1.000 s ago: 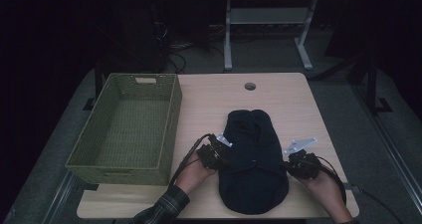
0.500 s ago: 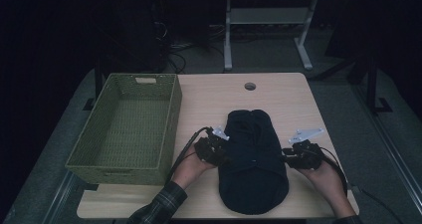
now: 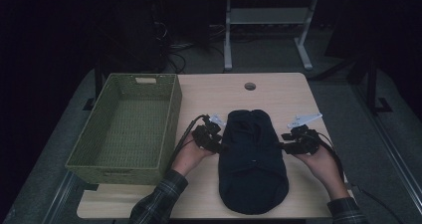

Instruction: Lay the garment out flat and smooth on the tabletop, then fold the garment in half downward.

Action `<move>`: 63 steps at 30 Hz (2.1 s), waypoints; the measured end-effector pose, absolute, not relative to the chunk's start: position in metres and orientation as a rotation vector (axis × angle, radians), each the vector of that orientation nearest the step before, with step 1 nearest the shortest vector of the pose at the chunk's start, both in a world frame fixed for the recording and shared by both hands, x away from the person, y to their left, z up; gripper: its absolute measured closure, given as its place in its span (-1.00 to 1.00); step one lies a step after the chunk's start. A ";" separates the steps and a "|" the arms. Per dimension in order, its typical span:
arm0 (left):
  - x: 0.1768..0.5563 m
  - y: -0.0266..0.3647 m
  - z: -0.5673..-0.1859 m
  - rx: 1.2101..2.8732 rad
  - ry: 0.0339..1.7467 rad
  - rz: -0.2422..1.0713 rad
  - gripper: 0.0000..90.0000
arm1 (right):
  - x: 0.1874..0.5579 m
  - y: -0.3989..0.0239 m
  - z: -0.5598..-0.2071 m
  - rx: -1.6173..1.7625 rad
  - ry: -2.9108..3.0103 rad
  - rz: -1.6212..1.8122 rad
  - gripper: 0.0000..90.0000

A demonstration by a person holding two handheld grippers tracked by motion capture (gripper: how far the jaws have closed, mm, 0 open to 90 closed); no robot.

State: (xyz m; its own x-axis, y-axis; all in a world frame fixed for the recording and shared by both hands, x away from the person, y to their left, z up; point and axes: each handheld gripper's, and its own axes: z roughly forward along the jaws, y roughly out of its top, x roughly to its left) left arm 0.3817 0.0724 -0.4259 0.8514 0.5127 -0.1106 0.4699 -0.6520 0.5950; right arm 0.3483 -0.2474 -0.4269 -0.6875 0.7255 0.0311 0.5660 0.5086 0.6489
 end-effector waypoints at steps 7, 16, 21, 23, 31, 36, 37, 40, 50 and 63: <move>0.401 0.074 -0.416 2.343 0.747 0.115 0.08 | 0.369 -0.245 -0.421 1.105 2.497 0.962 0.15; 0.433 0.071 -0.408 2.307 0.785 0.143 0.08 | 0.399 -0.243 -0.414 1.105 2.481 0.970 0.16; 0.447 0.066 -0.406 2.311 0.790 0.168 0.07 | 0.417 -0.242 -0.414 1.108 2.478 0.964 0.16; 0.454 0.065 -0.407 2.305 0.793 0.186 0.07 | 0.423 -0.243 -0.415 1.118 2.479 0.986 0.15; 0.477 0.055 -0.418 2.326 0.811 0.189 0.01 | 0.437 -0.242 -0.416 1.138 2.462 0.990 0.14; 0.485 0.051 -0.427 2.308 0.816 0.194 0.01 | 0.441 -0.241 -0.417 1.144 2.461 0.980 0.11; 0.486 0.050 -0.429 2.309 0.824 0.192 0.01 | 0.441 -0.241 -0.417 1.145 2.460 0.983 0.11; 0.490 0.049 -0.436 2.329 0.834 0.200 0.01 | 0.445 -0.240 -0.418 1.154 2.458 0.987 0.10; 0.496 0.049 -0.450 2.390 0.831 0.189 0.01 | 0.466 -0.229 -0.430 1.175 2.454 0.968 0.08; 0.500 0.051 -0.457 2.373 0.801 0.074 0.32 | 0.480 -0.233 -0.460 1.256 2.552 0.933 0.22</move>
